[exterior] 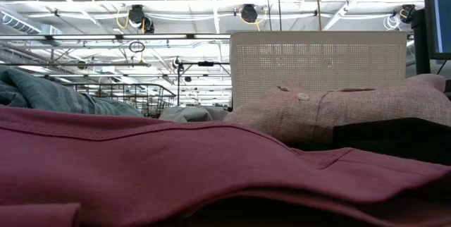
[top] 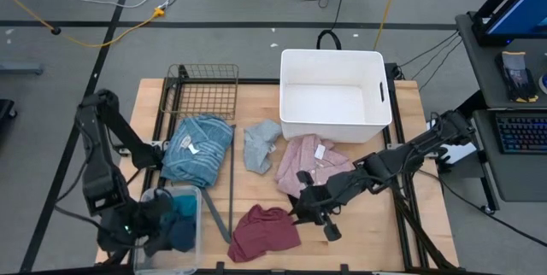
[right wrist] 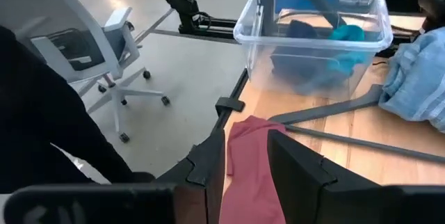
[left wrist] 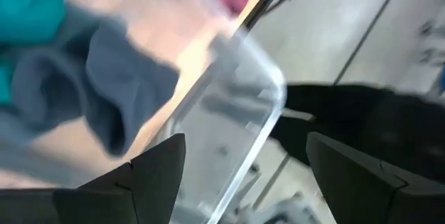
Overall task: Pick & Place Cloths
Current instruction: Put the pink shorts into the black wire basket
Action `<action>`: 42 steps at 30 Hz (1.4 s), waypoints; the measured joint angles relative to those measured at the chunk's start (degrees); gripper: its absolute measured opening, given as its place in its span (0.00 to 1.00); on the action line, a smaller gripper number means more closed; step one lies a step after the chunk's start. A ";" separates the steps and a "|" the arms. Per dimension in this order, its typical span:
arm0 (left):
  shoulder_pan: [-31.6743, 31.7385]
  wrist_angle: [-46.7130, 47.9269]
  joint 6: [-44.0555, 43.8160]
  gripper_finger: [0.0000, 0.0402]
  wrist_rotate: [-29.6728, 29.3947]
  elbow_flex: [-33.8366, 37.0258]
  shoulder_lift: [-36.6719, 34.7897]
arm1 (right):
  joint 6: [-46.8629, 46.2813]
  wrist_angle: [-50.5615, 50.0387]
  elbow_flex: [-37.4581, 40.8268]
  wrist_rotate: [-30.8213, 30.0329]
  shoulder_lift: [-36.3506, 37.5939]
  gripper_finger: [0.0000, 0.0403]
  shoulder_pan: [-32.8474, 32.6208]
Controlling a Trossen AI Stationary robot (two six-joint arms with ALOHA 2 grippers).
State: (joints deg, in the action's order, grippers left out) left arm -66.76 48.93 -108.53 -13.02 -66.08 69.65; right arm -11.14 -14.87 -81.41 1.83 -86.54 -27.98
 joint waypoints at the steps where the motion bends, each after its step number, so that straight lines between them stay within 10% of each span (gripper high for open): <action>1: 0.00 -0.02 -0.03 0.76 -1.78 0.02 -0.47 | -0.01 -0.23 0.33 0.02 0.00 0.25 -0.14; 16: 1.52 -13.11 21.73 0.77 -30.26 0.02 -4.15 | 6.78 -6.74 7.95 2.87 -0.02 0.25 -0.25; 30: 6.88 -33.57 53.68 0.77 -36.67 0.02 -4.11 | 21.52 -5.33 12.26 2.66 -2.98 0.25 -0.62; 42: 9.43 -38.57 58.46 0.77 -36.55 0.02 -4.11 | 37.98 0.93 10.80 2.45 -13.47 0.25 -0.64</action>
State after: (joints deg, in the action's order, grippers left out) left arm -57.33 10.36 -50.08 -49.58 -66.07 65.54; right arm 26.84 -13.94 -70.61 4.28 -100.01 -28.62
